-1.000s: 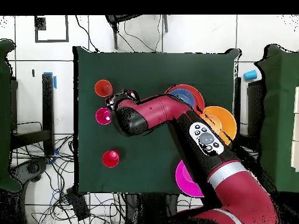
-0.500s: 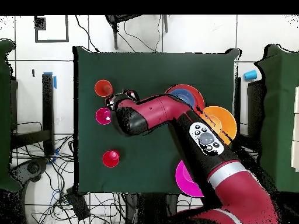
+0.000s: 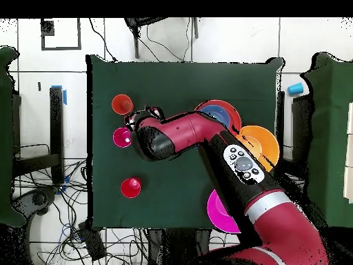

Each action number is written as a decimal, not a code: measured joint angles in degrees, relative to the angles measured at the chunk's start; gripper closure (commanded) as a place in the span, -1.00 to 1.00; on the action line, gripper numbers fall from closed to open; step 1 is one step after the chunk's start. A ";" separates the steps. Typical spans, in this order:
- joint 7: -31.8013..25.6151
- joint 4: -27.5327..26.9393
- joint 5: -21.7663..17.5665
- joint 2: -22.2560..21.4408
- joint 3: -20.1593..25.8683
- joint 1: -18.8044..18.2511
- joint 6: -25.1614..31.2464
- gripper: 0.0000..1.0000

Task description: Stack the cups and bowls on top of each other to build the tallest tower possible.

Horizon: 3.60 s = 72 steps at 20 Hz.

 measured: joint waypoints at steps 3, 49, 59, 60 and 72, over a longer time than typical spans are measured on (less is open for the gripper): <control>0.00 0.00 0.00 0.00 0.00 0.00 0.00 -1.00; 0.00 -1.45 -0.08 8.29 -2.41 0.05 -0.90 -1.00; 0.00 -1.42 -0.07 8.25 -2.15 -0.47 -5.00 -1.00; 0.00 -1.42 -0.08 8.22 -2.10 -0.56 -5.00 -1.00; 0.00 -1.27 0.02 7.89 1.92 -4.37 -4.99 -1.00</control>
